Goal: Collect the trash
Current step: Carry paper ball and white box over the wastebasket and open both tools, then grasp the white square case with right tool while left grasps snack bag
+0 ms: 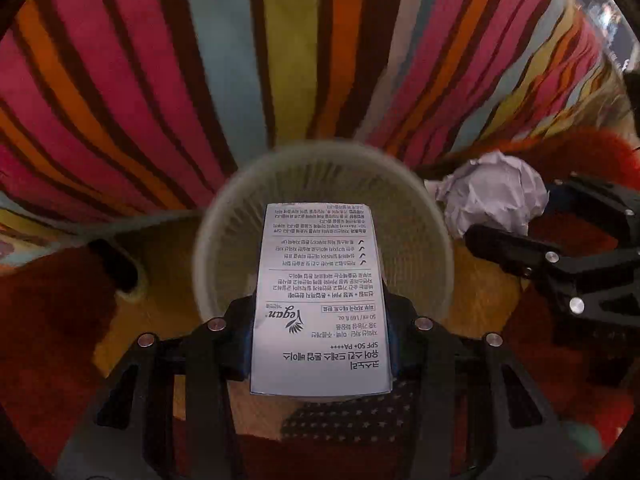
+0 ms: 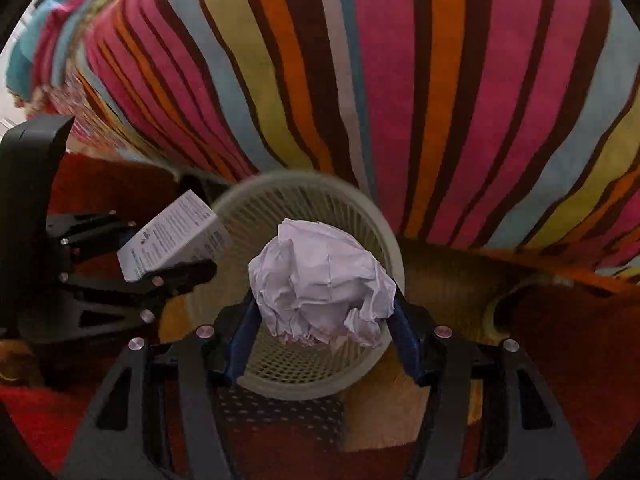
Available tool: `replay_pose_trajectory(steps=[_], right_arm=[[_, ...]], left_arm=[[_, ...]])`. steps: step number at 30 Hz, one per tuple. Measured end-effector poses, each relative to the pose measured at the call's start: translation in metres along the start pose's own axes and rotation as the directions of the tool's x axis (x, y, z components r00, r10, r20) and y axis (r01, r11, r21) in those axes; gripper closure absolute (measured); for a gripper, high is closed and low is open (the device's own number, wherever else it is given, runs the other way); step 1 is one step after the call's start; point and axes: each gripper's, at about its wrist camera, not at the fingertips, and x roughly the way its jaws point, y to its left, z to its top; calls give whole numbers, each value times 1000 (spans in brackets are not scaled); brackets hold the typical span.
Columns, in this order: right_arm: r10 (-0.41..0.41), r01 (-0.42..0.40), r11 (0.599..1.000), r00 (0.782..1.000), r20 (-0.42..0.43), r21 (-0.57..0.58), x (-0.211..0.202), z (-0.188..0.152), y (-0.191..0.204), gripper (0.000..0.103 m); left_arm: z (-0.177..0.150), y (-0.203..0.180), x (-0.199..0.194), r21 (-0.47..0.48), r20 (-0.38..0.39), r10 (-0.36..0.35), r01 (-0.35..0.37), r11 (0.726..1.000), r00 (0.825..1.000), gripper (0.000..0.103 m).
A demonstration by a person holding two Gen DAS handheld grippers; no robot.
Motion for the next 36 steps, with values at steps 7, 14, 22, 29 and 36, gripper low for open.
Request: replay_pose_trajectory(steps=[7, 14, 22, 29, 36], right_arm=[[37, -36, 999, 997, -62, 28, 26, 9, 0, 46], [27, -27, 1000, 996, -81, -10, 34, -13, -2, 44], [9, -9, 1000, 994, -106, -1, 38, -16, -6, 20], [-10, 12, 1000, 993, -119, 14, 42, -17, -8, 18], [-17, 19, 1000, 993, -116, 16, 42, -16, -8, 18]], left_arm=[[0, 8, 19, -29, -74, -8, 6, 1000, 997, 56], [-4, 12, 24, -36, -97, 20, -24, 999, 995, 55], [-1, 15, 31, -58, -129, 43, -51, 997, 991, 17], [-2, 18, 36, -64, -151, 42, -52, 997, 988, 14], [-1, 19, 38, -66, -161, 36, -47, 997, 986, 14]])
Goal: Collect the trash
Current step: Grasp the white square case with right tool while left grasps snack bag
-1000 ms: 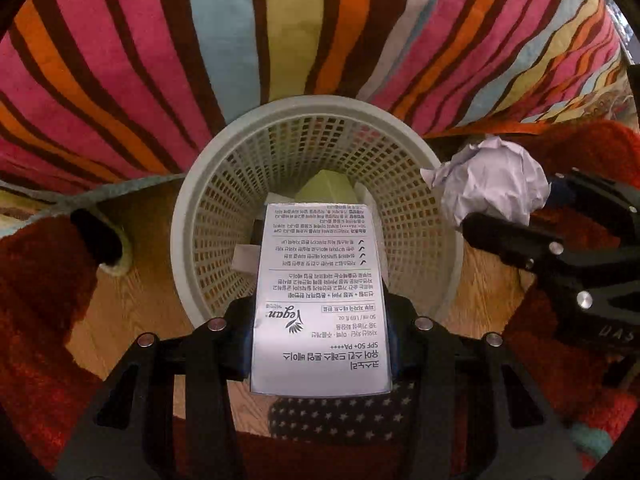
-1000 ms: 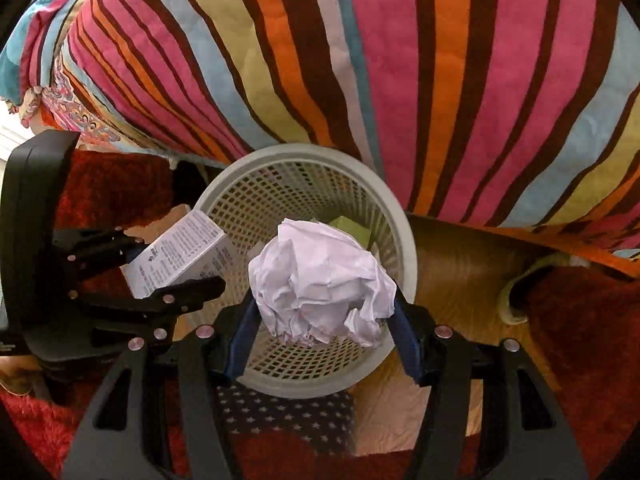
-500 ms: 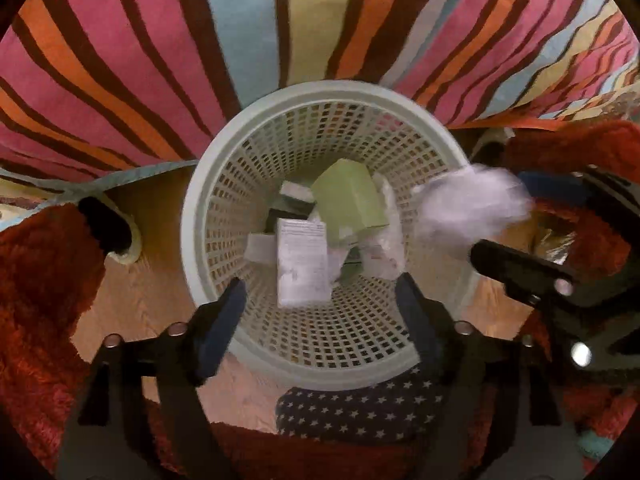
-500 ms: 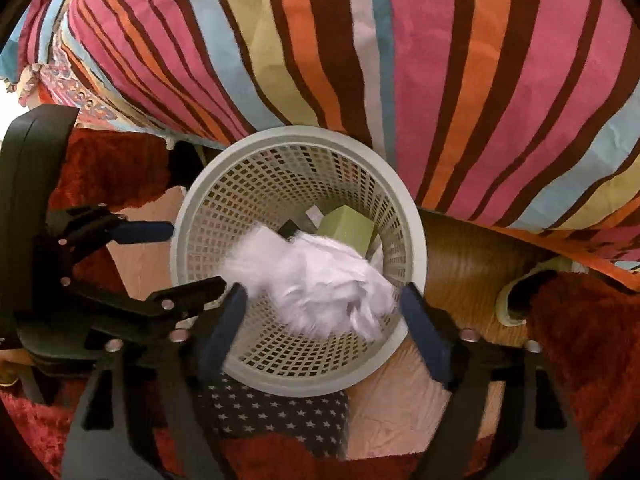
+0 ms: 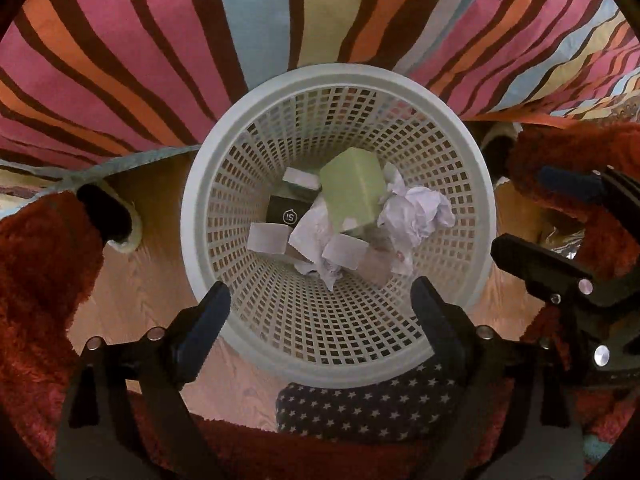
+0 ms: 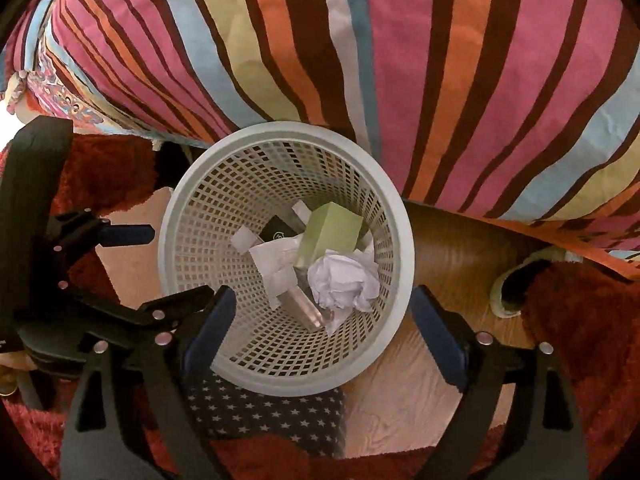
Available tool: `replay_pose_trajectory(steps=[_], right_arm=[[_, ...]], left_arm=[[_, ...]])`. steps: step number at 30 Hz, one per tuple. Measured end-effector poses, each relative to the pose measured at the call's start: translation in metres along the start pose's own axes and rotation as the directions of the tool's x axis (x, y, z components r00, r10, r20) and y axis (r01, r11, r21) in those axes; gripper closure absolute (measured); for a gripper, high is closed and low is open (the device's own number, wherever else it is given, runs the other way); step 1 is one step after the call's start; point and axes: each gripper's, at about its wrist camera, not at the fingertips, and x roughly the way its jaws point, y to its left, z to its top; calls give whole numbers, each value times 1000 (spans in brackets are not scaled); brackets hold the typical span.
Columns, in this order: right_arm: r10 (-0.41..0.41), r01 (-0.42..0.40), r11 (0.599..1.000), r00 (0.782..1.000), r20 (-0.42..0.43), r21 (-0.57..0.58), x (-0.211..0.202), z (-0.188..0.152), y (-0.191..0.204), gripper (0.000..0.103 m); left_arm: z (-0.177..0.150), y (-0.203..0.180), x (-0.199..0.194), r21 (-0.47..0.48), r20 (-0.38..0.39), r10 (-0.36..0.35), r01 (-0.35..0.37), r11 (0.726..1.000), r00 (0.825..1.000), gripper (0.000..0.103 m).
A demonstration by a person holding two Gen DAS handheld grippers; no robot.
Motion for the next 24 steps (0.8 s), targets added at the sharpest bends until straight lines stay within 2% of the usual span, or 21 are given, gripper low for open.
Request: replay_pose_trajectory(steps=[4, 6, 9, 11, 12, 14, 15, 16, 18, 19, 20, 22, 24], right_arm=[[-16, 16, 1000, 999, 29, 1, -14, -1, 1, 18], [-14, 15, 1000, 998, 59, -17, -31, -3, 3, 18], [31, -23, 998, 989, 145, -59, -78, -5, 8, 18], [32, -13, 997, 967, 252, -77, -122, -1, 5, 18], [24, -1, 997, 952, 304, -77, -140, 3, 2, 18], [-13, 35, 999, 894, 448, -41, -184, 14, -10, 18], [-40, 50, 999, 858, 513, -6, -204, 23, -18, 18], [-54, 50, 998, 824, 565, 23, -219, 33, -27, 18], [-93, 59, 995, 776, 624, 76, -239, 58, -39, 18], [-108, 63, 994, 758, 644, 93, -247, 73, -44, 18], [-116, 64, 993, 746, 655, 103, -252, 85, -46, 18], [-119, 55, 992, 726, 678, 116, -262, 112, -50, 18], [-156, 73, 986, 712, 685, 148, -267, 144, -54, 18]], left_arm=[[-2, -1, -10, 14, 26, 16, -16, 1000, 1000, 14], [-6, -6, -28, 54, 49, 15, -18, 998, 999, 14], [-13, -16, -80, 147, 106, -44, 28, 989, 993, 14], [-13, -22, -130, 204, 197, -90, 49, 978, 976, 14], [-11, -25, -151, 224, 251, -105, 48, 973, 962, 14], [3, -27, -199, 239, 394, -109, 13, 971, 913, 14], [12, -27, -216, 233, 454, -104, -6, 972, 885, 14], [30, -27, -236, 214, 536, -88, -35, 976, 839, 14], [58, -26, -252, 170, 610, -46, -74, 983, 791, 14], [78, -25, -259, 145, 648, -32, -83, 986, 761, 14], [99, -25, -262, 102, 673, 3, -97, 990, 740, 14], [133, -22, -265, 58, 693, 23, -87, 995, 720, 14], [168, -21, -260, 12, 697, 51, -83, 996, 715, 14]])
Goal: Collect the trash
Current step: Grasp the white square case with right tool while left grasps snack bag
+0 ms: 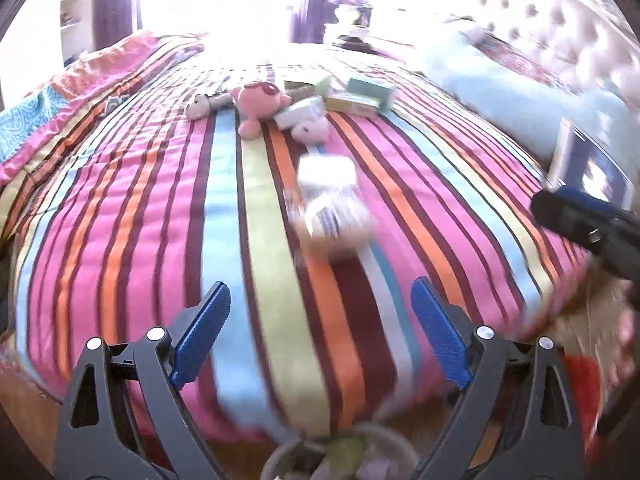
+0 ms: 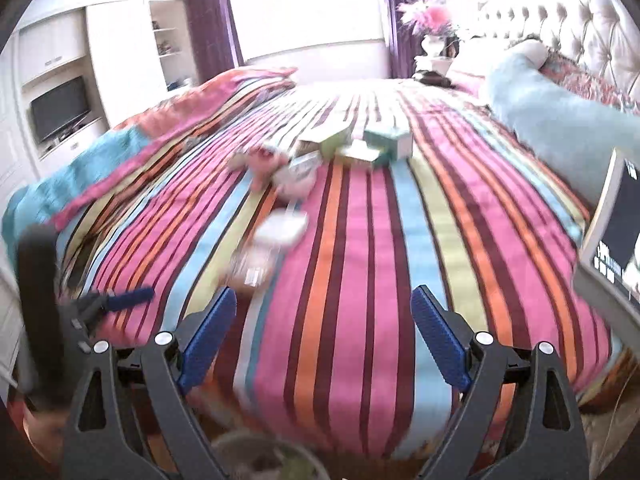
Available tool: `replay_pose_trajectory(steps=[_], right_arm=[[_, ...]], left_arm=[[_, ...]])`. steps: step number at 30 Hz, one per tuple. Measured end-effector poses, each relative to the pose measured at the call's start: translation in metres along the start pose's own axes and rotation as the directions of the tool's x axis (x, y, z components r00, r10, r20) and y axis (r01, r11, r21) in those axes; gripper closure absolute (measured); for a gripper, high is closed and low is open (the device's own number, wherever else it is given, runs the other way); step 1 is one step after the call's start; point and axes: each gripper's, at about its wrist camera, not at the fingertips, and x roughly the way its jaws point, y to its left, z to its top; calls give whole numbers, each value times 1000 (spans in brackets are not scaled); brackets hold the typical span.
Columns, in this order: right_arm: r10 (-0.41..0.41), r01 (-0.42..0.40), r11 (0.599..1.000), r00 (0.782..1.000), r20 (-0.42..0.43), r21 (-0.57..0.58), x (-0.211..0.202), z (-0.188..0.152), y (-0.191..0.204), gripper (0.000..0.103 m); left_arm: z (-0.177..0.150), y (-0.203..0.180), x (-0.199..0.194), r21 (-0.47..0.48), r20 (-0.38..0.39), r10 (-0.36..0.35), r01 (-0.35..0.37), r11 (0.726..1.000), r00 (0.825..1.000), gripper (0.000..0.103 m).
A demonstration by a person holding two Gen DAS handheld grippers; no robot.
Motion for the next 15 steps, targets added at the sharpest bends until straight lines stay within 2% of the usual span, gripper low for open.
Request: replay_pose_trajectory(steps=[2, 4, 6, 8, 11, 13, 15], right_arm=[[-25, 26, 1000, 1000, -12, 14, 17, 19, -5, 18], [18, -17, 1000, 999, -49, 19, 37, 34, -6, 18], [55, -55, 998, 992, -115, 9, 68, 46, 1, 19], [32, -36, 999, 984, -173, -16, 90, 50, 12, 17], [44, -57, 998, 963, -266, -40, 129, 53, 26, 17], [16, -28, 999, 966, -259, -43, 141, 56, 29, 17], [30, -37, 999, 961, -274, -22, 148, 59, 27, 17]], left_arm=[[12, 0, 17, -4, -13, 24, -24, 1000, 1000, 14], [21, 0, 34, -8, -29, 41, -41, 999, 999, 14], [26, 1, 46, -12, -45, 25, -26, 1000, 999, 14], [30, 7, 56, -54, -59, 2, -5, 999, 998, 13], [32, 8, 66, -88, -59, -21, 16, 996, 998, 13], [32, 11, 72, -112, -53, -36, 30, 993, 998, 13], [32, 8, 77, -95, -51, -27, 22, 995, 998, 13]])
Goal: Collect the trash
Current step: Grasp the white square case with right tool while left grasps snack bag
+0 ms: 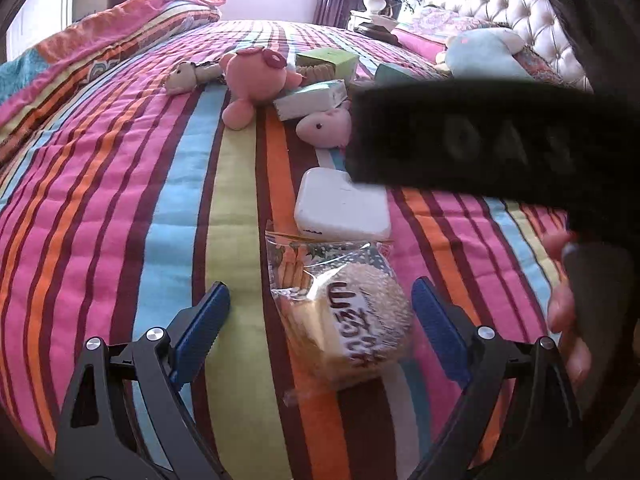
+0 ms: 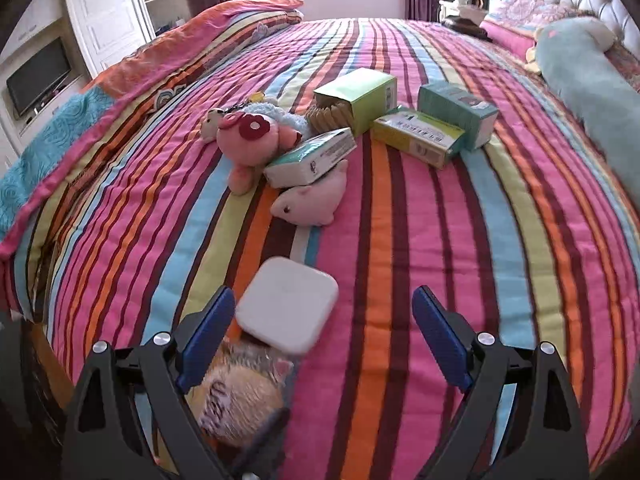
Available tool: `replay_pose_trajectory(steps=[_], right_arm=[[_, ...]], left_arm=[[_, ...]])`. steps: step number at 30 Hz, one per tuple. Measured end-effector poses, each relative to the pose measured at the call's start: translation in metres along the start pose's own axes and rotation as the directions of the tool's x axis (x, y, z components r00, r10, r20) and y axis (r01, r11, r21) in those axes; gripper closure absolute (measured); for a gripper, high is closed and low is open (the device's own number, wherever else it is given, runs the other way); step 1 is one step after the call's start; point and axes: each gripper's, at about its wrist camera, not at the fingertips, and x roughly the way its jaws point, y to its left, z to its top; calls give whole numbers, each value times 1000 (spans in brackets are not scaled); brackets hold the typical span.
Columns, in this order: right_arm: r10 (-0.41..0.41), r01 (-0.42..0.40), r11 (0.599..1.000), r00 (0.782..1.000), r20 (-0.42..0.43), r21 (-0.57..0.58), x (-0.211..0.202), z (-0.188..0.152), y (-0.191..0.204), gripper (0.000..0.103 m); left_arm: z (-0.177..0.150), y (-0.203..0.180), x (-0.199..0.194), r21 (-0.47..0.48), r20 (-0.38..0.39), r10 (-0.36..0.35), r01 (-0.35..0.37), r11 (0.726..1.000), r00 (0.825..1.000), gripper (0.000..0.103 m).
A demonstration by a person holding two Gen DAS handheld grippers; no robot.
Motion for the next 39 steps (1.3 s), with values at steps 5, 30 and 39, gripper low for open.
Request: replay_pose_trajectory(steps=[5, 30, 39], right_arm=[[-29, 29, 1000, 999, -28, -4, 8, -2, 3, 17], [-93, 94, 994, 995, 38, -48, 33, -23, 16, 36], [-34, 43, 996, 994, 107, -78, -12, -50, 11, 36]], left_arm=[[0, -3, 2, 44, 22, 12, -13, 999, 1000, 24], [-2, 73, -23, -5, 26, -26, 26, 1000, 999, 46], [1, 79, -35, -54, 44, -67, 69, 996, 997, 46]])
